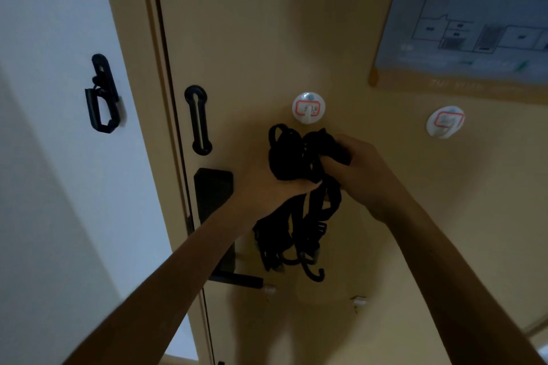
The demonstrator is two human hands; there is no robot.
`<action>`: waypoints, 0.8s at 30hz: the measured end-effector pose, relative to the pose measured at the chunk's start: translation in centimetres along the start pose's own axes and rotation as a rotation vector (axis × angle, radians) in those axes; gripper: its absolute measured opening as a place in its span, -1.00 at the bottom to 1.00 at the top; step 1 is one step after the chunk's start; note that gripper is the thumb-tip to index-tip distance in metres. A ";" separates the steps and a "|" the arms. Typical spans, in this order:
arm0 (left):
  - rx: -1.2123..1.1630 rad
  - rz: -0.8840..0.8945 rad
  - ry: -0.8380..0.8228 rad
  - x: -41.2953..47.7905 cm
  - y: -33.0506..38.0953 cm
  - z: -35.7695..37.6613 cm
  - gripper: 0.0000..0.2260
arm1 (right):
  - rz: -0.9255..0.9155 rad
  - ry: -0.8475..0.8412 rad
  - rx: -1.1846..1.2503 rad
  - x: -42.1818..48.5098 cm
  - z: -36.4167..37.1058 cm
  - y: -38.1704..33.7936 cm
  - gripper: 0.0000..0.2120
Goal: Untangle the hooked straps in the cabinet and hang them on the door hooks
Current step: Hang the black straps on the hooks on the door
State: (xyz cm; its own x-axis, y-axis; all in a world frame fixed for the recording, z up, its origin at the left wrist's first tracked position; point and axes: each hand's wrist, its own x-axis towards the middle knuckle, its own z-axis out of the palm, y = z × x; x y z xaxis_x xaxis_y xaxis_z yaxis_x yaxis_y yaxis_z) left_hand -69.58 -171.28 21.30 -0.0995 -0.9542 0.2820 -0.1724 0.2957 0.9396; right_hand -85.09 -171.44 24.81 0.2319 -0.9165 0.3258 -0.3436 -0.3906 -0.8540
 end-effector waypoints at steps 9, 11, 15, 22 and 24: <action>-0.090 -0.016 0.103 1.1 0.6 -2.4 -0.82 | 0.069 -0.275 0.019 0.3 -2.4 0.6 -0.75; -0.107 -0.025 0.078 1.2 0.5 -2.9 -0.86 | 0.068 -0.293 -0.015 0.3 -2.7 0.7 -0.77; -0.010 0.020 0.002 1.0 0.7 -3.4 -0.83 | 0.058 -0.231 -0.021 0.6 -2.6 0.8 -0.81; -0.062 0.039 -0.042 0.9 1.7 -2.5 -0.76 | 0.099 -0.315 0.131 1.6 -0.9 0.4 -0.68; -0.090 0.029 0.002 1.1 1.8 -2.1 -0.75 | 0.121 -0.387 0.231 1.7 -0.4 0.5 -0.61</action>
State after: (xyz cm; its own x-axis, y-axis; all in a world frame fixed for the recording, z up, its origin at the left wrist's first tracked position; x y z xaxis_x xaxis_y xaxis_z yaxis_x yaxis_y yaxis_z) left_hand -67.93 -171.91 23.74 -0.1008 -0.9455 0.3095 -0.0807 0.3179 0.9447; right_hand -85.27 -173.18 25.11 0.5399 -0.8379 0.0809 -0.1878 -0.2135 -0.9587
